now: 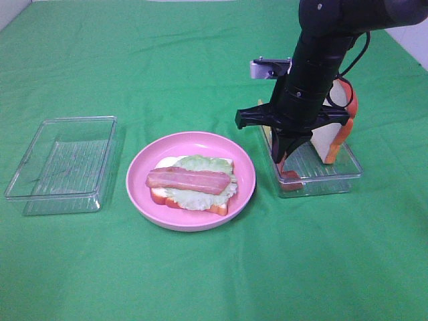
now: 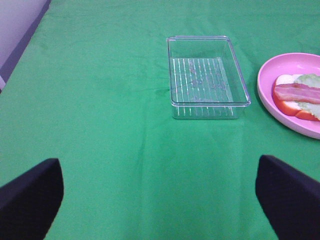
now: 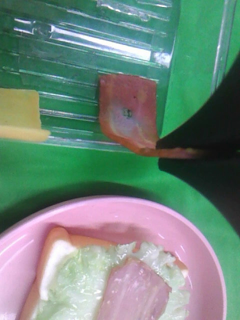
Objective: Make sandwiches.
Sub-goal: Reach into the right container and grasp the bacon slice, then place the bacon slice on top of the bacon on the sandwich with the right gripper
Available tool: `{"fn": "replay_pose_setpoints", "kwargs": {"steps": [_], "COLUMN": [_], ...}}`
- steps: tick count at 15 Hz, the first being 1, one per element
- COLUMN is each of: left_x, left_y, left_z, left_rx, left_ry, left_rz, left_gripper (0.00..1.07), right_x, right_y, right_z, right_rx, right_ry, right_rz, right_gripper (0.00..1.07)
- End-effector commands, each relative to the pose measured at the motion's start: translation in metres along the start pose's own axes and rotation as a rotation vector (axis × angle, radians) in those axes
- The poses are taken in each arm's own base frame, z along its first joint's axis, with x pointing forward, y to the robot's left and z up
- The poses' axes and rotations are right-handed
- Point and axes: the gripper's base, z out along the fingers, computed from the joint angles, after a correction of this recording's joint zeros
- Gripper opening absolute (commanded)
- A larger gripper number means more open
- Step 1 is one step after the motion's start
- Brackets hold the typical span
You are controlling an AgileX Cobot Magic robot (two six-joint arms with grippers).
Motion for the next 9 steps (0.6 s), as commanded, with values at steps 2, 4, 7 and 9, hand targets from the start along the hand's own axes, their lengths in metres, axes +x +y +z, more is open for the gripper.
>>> {"fn": "replay_pose_setpoints", "kwargs": {"steps": [2,4,7,9], "left_x": [0.001,0.001,0.001,0.001], "left_y": [-0.001,-0.001,-0.001,-0.001], "left_z": [-0.002,-0.002,-0.002,-0.002], "left_rx": [0.007,0.010,0.010,0.010], "left_ry": [-0.031,-0.031,-0.031,-0.031], "left_rz": [-0.006,-0.008,-0.008,-0.008], "left_gripper": [0.98,0.98,0.98,0.98], "right_x": [0.010,0.019,0.028,0.023], "right_y": [0.004,0.009,0.027,0.050], "right_z": [-0.038,-0.068,-0.101,-0.104], "right_rx": [-0.051,-0.108,-0.281,-0.377], "right_ry": [-0.020,-0.066,-0.137,-0.187], "right_rz": [0.034,0.053,0.024,-0.036], "right_gripper": [0.00,0.00,0.00,0.00]}}
